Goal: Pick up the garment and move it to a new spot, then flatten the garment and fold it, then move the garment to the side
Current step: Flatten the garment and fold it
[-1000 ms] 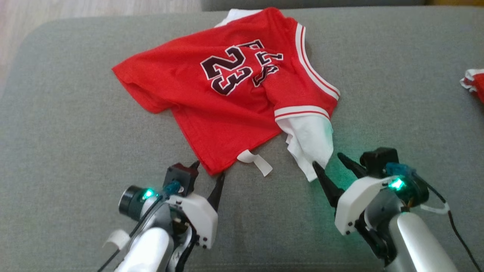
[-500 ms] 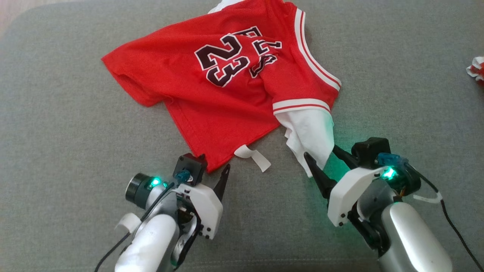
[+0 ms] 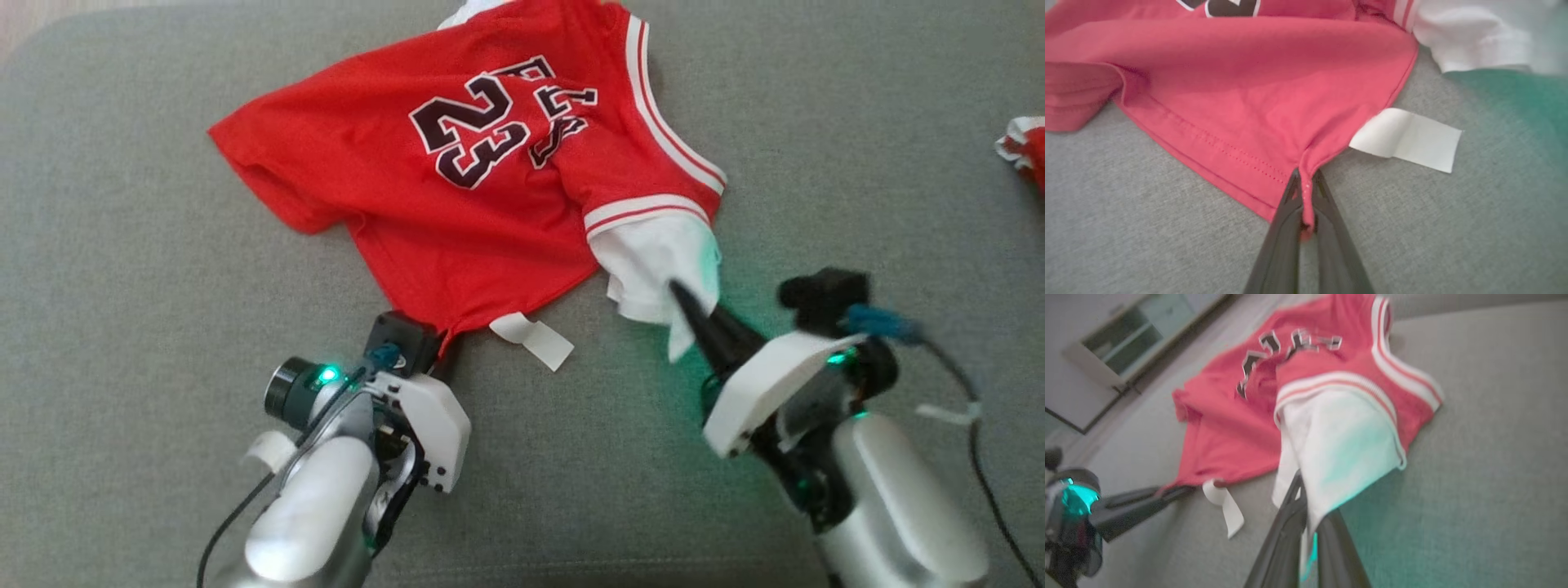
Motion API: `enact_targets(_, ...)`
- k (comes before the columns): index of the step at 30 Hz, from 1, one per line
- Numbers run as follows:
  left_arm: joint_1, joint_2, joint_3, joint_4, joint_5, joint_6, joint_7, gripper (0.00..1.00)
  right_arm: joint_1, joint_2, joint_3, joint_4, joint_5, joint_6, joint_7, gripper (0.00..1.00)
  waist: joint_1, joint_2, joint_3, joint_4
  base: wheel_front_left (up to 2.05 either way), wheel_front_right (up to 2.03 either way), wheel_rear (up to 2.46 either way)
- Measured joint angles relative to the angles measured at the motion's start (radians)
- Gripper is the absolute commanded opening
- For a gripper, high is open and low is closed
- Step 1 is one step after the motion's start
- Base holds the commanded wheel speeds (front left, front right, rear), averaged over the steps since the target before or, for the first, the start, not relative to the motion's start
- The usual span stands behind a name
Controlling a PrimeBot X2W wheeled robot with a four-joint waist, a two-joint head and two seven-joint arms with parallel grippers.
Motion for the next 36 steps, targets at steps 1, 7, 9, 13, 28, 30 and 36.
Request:
enact_targets(1,0.003,0.001,0.004,-0.003,-0.012,-0.004,-0.002,0.0,-0.001,0.0,-0.014,-0.019,0.022,0.0,-0.011,0.0,0.0,0.0,-0.007,-0.001,0.0,0.0,0.0)
enact_targets(7,0.097,0.046,0.092,-0.243,-0.118,-0.005,0.025,0.0,0.003,-0.043,-0.152,-0.196,0.138,0.0,0.021,0.0,0.0,0.0,-0.069,-0.005,0.0,0.0,0.0)
enact_targets(9,0.142,0.066,0.133,-0.387,-0.186,-0.008,0.067,0.0,0.011,-0.065,-0.202,-0.285,0.183,0.0,0.053,0.0,-0.0001,0.0,-0.094,-0.004,0.0,0.0,0.0)
enact_targets(13,0.23,0.132,0.208,-0.766,-0.291,0.009,0.198,0.0,0.079,-0.089,-0.345,-0.496,0.297,0.0,0.147,0.0,-0.0001,0.0,-0.156,0.001,0.0,0.0,0.0)
enact_targets(28,0.046,0.247,0.361,-1.282,-0.464,0.049,0.475,0.0,-0.114,-0.093,-0.753,-0.873,0.456,0.0,0.508,0.0,-0.0001,0.0,-0.184,-0.019,0.0,0.0,0.0)
enact_targets(30,-0.002,0.247,0.362,-1.258,-0.472,0.05,0.495,0.0,-0.164,-0.093,-0.754,-0.852,0.455,0.0,0.546,0.0,-0.0001,0.0,-0.168,-0.024,0.0,0.0,0.0)
enact_targets(36,-0.102,0.243,0.351,-1.099,-0.491,0.047,0.521,0.0,-0.285,-0.09,-0.699,-0.74,0.384,0.0,0.585,0.0,-0.0001,0.0,-0.102,-0.028,0.0,0.0,0.0)
